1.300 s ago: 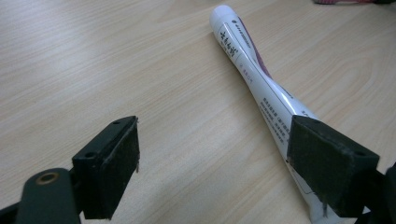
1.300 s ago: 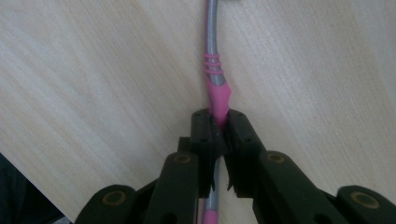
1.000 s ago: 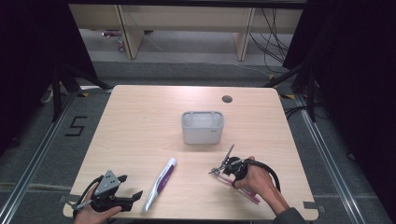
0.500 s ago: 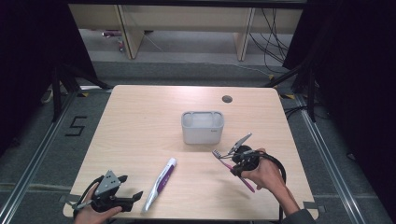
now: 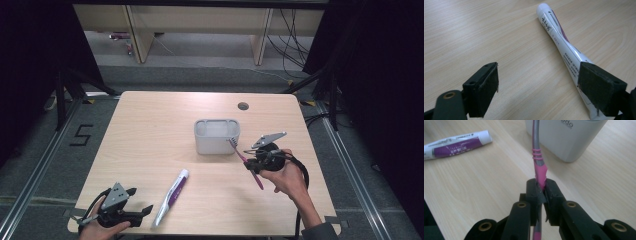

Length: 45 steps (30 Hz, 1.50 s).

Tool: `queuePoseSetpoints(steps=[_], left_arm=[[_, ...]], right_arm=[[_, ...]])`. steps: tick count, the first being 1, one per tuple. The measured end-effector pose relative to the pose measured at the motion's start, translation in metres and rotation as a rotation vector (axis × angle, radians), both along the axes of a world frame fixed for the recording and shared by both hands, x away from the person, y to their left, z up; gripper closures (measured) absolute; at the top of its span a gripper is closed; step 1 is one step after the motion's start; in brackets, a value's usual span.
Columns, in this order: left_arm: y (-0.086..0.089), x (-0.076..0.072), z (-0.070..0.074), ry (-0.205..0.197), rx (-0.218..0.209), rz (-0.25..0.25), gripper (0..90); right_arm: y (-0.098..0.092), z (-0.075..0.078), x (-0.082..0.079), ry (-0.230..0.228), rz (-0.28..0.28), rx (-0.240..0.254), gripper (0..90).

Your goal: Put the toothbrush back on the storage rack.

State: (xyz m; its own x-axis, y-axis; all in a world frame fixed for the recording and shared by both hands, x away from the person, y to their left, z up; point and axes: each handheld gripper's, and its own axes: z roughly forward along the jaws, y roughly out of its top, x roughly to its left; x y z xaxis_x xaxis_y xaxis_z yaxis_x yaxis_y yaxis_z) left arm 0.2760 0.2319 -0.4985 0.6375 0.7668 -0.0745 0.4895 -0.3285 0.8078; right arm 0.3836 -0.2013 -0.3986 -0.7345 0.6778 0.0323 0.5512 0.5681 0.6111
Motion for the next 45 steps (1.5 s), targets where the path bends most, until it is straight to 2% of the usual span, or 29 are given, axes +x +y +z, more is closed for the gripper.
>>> queuePoseSetpoints(steps=[1, 2, 3, 4, 5, 6, 7, 10, 12, 14, 16, 18, 20, 21, 22, 24, 26, 27, 28, 30, 32, 35, 36, 38, 39, 40, 41, 42, 45], left_arm=[[0.0, 0.0, 0.0, 0.003, 0.003, -0.003, 16.5], [0.0, 0.0, 0.0, 0.002, 0.002, -0.002, 16.5], [0.0, 0.0, 0.0, 0.002, 0.002, -0.002, 16.5], [0.0, 0.0, 0.0, -0.001, 0.001, -0.002, 16.5], [0.0, 0.0, 0.0, -0.001, 0.001, -0.002, 16.5], [0.001, 0.0, 0.0, 0.004, 0.017, -0.013, 16.5], [0.0, 0.0, 0.0, 0.003, 0.001, -0.004, 16.5], [0.0, 0.0, 0.0, 0.003, -0.002, -0.001, 16.5], [0.0, 0.0, 0.001, 0.002, 0.005, -0.003, 16.5], [0.0, 0.0, 0.001, 0.001, 0.002, -0.003, 16.5], [0.0, 0.0, 0.0, -0.001, 0.007, -0.001, 16.5], [0.0, 0.001, 0.0, -0.002, 0.003, -0.002, 16.5], [0.0, 0.0, 0.0, 0.0, 0.006, 0.001, 16.5], [0.0, 0.0, 0.0, 0.0, 0.008, 0.0, 16.5], [0.0, 0.0, 0.0, -0.003, 0.002, -0.004, 16.5], [0.0, 0.0, 0.0, 0.003, -0.002, 0.001, 16.5], [0.0, 0.0, 0.0, -0.001, 0.0, 0.0, 16.5], [0.0, 0.0, 0.0, -0.003, 0.002, -0.005, 16.5], [0.0, 0.0, 0.0, -0.003, 0.002, -0.004, 16.5], [0.0, 0.0, 0.001, 0.003, 0.001, -0.002, 16.5], [0.0, 0.0, -0.001, -0.006, -0.006, -0.002, 16.5], [0.0, 0.0, 0.0, 0.002, 0.0, -0.001, 16.5], [0.0, 0.0, 0.0, 0.003, 0.001, -0.002, 16.5], [0.0, 0.0, 0.0, -0.002, 0.0, -0.002, 16.5], [0.0, 0.0, 0.0, -0.003, 0.001, -0.005, 16.5], [0.0, 0.0, 0.0, -0.003, 0.001, -0.005, 16.5], [0.0, 0.0, 0.0, -0.002, 0.007, -0.008, 16.5], [0.0, 0.0, 0.001, 0.001, 0.015, -0.009, 16.5], [0.0, 0.0, 0.0, 0.002, 0.011, -0.013, 16.5]], right_arm=[[0.0, 0.0, 0.001, -0.008, 0.013, 0.004, 82.7], [0.0, 0.002, 0.001, 0.009, -0.025, 0.015, 82.7], [0.0, 0.002, 0.001, 0.009, -0.025, 0.015, 82.7], [-0.001, 0.003, 0.004, -0.029, -0.006, 0.036, 82.7], [0.001, 0.001, 0.004, -0.043, -0.008, 0.067, 82.7], [0.0, 0.004, 0.004, -0.033, -0.003, 0.073, 82.6], [0.002, 0.004, 0.005, -0.054, -0.012, 0.106, 82.6], [0.001, 0.006, 0.006, -0.082, -0.006, 0.112, 82.6], [0.0, 0.009, 0.007, -0.086, -0.037, 0.139, 82.6], [-0.001, 0.01, 0.009, -0.113, -0.017, 0.167, 82.6], [0.0, 0.012, 0.008, -0.111, -0.027, 0.177, 82.6], [0.001, 0.016, 0.01, -0.153, 0.0, 0.185, 82.7], [0.002, 0.019, 0.011, -0.167, -0.02, 0.203, 82.6], [0.001, 0.021, 0.014, -0.196, -0.011, 0.202, 82.7], [0.002, 0.022, 0.014, -0.175, -0.025, 0.223, 82.7], [0.002, 0.024, 0.018, -0.211, -0.024, 0.251, 82.7], [0.003, 0.025, 0.021, -0.207, -0.034, 0.255, 82.7], [0.003, 0.025, 0.023, -0.232, -0.037, 0.262, 82.7], [0.004, 0.026, 0.023, -0.21, -0.053, 0.281, 82.7], [0.004, 0.028, 0.027, -0.247, -0.045, 0.274, 82.7], [0.004, 0.03, 0.031, -0.261, -0.052, 0.294, 82.7], [0.003, 0.032, 0.034, -0.258, -0.072, 0.328, 82.7], [0.003, 0.032, 0.035, -0.26, -0.06, 0.344, 82.7], [0.002, 0.033, 0.036, -0.278, -0.073, 0.337, 82.7], [0.003, 0.032, 0.037, -0.268, -0.077, 0.361, 82.7], [0.003, 0.032, 0.037, -0.268, -0.077, 0.361, 82.7], [0.004, 0.032, 0.039, -0.275, -0.085, 0.382, 82.7], [0.004, 0.031, 0.04, -0.293, -0.085, 0.38, 82.6], [0.005, 0.032, 0.042, -0.293, -0.084, 0.407, 82.7]])
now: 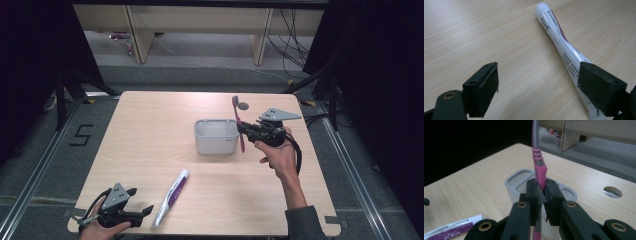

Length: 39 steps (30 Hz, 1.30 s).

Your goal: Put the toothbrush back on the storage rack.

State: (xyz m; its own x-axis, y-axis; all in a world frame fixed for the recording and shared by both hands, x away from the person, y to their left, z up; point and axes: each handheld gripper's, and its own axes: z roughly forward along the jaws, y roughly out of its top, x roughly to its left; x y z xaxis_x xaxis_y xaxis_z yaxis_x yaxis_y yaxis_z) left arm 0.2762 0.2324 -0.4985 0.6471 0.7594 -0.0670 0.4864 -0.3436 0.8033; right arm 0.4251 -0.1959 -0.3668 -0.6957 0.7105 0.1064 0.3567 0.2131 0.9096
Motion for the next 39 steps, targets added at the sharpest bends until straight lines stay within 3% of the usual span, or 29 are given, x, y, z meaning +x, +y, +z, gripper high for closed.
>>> queuePoseSetpoints(steps=[2, 3, 5, 9, 10, 12, 14, 15, 19, 21, 28, 33, 39], left_arm=[[0.0, 0.0, 0.0, -0.005, -0.005, 0.007, 16.5], [0.0, 0.0, 0.0, 0.0, 0.002, -0.002, 16.5], [0.0, 0.0, 0.0, 0.001, 0.004, -0.002, 16.5], [0.0, 0.0, 0.0, 0.002, -0.001, 0.0, 16.5], [-0.001, 0.0, 0.0, 0.002, -0.001, 0.001, 16.6], [-0.001, 0.0, 0.0, 0.001, -0.002, 0.001, 16.5], [-0.002, -0.001, 0.0, -0.003, -0.009, 0.001, 16.5], [-0.001, -0.001, 0.0, -0.002, -0.009, 0.0, 16.5], [0.0, 0.0, 0.001, -0.003, 0.003, -0.003, 16.5], [0.0, -0.001, 0.001, -0.004, 0.006, -0.002, 16.5], [0.0, -0.001, 0.001, -0.004, 0.001, -0.006, 16.5], [-0.001, -0.001, 0.001, -0.003, -0.007, -0.005, 16.5], [-0.002, -0.001, 0.001, -0.005, -0.014, -0.002, 16.5]], right_arm=[[0.0, 0.002, 0.002, -0.008, -0.022, 0.02, 82.7], [-0.001, 0.002, 0.006, -0.047, -0.024, 0.014, 82.7], [-0.001, 0.003, 0.009, -0.019, -0.038, 0.038, 82.7], [-0.002, 0.006, 0.015, -0.051, -0.059, 0.058, 82.7], [-0.001, 0.007, 0.016, -0.03, -0.061, 0.068, 82.7], [-0.001, 0.008, 0.018, -0.047, -0.062, 0.073, 82.7], [0.002, 0.01, 0.021, -0.034, -0.083, 0.094, 82.7], [0.001, 0.01, 0.024, -0.056, -0.071, 0.083, 82.7], [0.007, 0.009, 0.031, -0.039, -0.087, 0.099, 82.7], [0.007, 0.008, 0.036, -0.059, -0.094, 0.082, 82.7], [0.014, 0.006, 0.046, -0.035, -0.114, 0.116, 82.7], [0.016, 0.001, 0.057, -0.057, -0.134, 0.089, 82.7], [0.016, -0.006, 0.064, -0.032, -0.158, 0.093, 82.7]])
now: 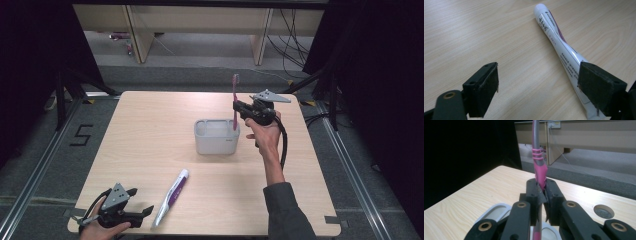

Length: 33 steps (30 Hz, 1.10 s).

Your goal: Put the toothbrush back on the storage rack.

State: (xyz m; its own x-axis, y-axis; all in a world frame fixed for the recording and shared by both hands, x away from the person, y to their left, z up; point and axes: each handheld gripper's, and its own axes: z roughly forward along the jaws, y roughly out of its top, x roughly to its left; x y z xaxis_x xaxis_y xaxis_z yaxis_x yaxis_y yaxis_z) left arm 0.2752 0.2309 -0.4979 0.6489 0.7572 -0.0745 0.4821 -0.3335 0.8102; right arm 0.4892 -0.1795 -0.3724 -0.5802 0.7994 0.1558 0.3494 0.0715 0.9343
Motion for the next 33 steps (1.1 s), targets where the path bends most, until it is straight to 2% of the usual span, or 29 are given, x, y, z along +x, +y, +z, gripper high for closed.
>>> queuePoseSetpoints(steps=[2, 5, 8, 9, 10, 11, 13, 17, 19, 20, 21, 22, 23, 24, 30, 31, 32, 33], left_arm=[[0.0, 0.0, 0.0, 0.002, 0.0, -0.002, 16.5], [-0.001, 0.0, 0.0, 0.002, -0.003, -0.002, 16.5], [-0.001, -0.001, 0.0, 0.004, -0.002, -0.003, 16.5], [0.0, 0.0, 0.0, 0.002, -0.002, -0.001, 16.5], [0.0, 0.0, 0.0, 0.002, -0.002, -0.001, 16.5], [0.0, -0.001, 0.0, 0.004, -0.001, -0.004, 16.5], [-0.001, -0.001, 0.0, 0.005, -0.002, -0.005, 16.5], [-0.001, -0.001, 0.0, 0.005, -0.001, -0.003, 16.5], [-0.001, -0.001, 0.0, 0.004, -0.001, -0.003, 16.5], [-0.001, 0.0, 0.0, 0.003, 0.0, -0.003, 16.5], [-0.001, 0.0, 0.0, 0.003, -0.002, -0.003, 16.5], [-0.001, 0.0, 0.0, 0.003, -0.002, -0.003, 16.5], [-0.001, -0.001, 0.0, 0.004, -0.001, -0.004, 16.5], [-0.001, -0.001, 0.0, 0.004, -0.001, -0.004, 16.5], [-0.001, 0.0, 0.0, 0.003, 0.0, -0.003, 16.5], [-0.001, 0.0, 0.0, 0.003, -0.001, -0.002, 16.5], [-0.001, -0.001, 0.0, 0.004, -0.001, -0.003, 16.5], [-0.001, -0.001, 0.0, 0.004, 0.0, -0.004, 16.5]], right_arm=[[0.001, -0.002, 0.001, -0.014, -0.005, -0.02, 82.6], [0.005, -0.006, 0.002, 0.015, -0.009, -0.006, 82.6], [0.005, -0.013, 0.005, 0.0, -0.016, -0.029, 82.6], [0.007, -0.014, 0.004, 0.025, -0.024, -0.013, 82.6], [0.007, -0.014, 0.004, 0.025, -0.024, -0.013, 82.6], [0.007, -0.019, 0.007, 0.01, -0.019, -0.037, 82.6], [0.008, -0.023, 0.006, 0.03, -0.028, -0.033, 82.6], [0.008, -0.03, 0.008, 0.038, -0.025, -0.048, 82.6], [0.009, -0.032, 0.008, 0.037, -0.025, -0.048, 82.6], [0.008, -0.035, 0.009, 0.027, -0.026, -0.065, 82.6], [0.009, -0.037, 0.008, 0.05, -0.027, -0.047, 82.6], [0.008, -0.038, 0.009, 0.036, -0.027, -0.07, 82.6], [0.009, -0.04, 0.008, 0.053, -0.029, -0.052, 82.6], [0.008, -0.041, 0.009, 0.04, -0.026, -0.069, 82.6], [0.008, -0.046, 0.008, 0.062, -0.022, -0.057, 82.6], [0.008, -0.047, 0.009, 0.045, -0.024, -0.076, 82.6], [0.009, -0.047, 0.007, 0.072, -0.028, -0.051, 82.6], [0.009, -0.047, 0.008, 0.061, -0.023, -0.06, 82.6]])
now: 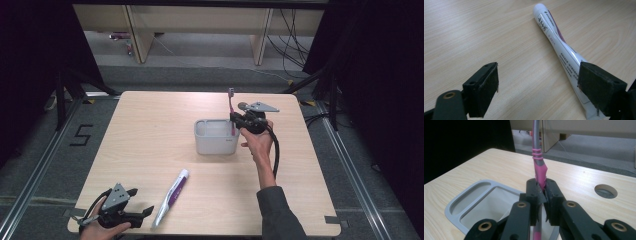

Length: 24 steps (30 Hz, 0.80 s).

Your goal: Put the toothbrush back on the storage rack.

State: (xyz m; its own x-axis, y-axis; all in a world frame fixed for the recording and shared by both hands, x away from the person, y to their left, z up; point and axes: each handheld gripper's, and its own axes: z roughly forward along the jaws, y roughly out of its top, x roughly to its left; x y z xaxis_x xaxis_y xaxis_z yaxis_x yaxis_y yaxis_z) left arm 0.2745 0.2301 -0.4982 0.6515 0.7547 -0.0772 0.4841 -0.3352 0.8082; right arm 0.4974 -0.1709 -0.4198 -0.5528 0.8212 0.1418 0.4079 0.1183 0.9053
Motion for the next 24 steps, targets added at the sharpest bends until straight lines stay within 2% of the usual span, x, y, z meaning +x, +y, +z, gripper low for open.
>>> queuePoseSetpoints(steps=[4, 5, 8, 10, 12, 24], left_arm=[[0.0, 0.0, 0.0, 0.001, 0.003, -0.002, 16.5], [0.0, 0.0, 0.0, 0.0, 0.003, -0.001, 16.5], [0.0, 0.0, 0.0, -0.001, 0.0, 0.001, 16.5], [0.0, 0.0, 0.0, -0.001, 0.006, 0.0, 16.5], [0.0, 0.0, 0.0, -0.001, 0.002, -0.001, 16.5], [0.0, 0.0, 0.0, -0.001, 0.007, -0.003, 16.5]], right_arm=[[0.0, -0.002, 0.0, -0.004, 0.0, -0.007, 82.6], [0.0, -0.002, -0.002, 0.013, -0.008, -0.001, 82.6], [0.0, -0.005, 0.0, -0.002, 0.008, -0.004, 82.6], [0.001, -0.007, -0.002, 0.017, -0.008, 0.004, 82.6], [0.001, -0.008, -0.002, 0.003, -0.006, -0.012, 82.6], [0.002, -0.013, -0.002, 0.016, 0.016, -0.042, 82.5]])
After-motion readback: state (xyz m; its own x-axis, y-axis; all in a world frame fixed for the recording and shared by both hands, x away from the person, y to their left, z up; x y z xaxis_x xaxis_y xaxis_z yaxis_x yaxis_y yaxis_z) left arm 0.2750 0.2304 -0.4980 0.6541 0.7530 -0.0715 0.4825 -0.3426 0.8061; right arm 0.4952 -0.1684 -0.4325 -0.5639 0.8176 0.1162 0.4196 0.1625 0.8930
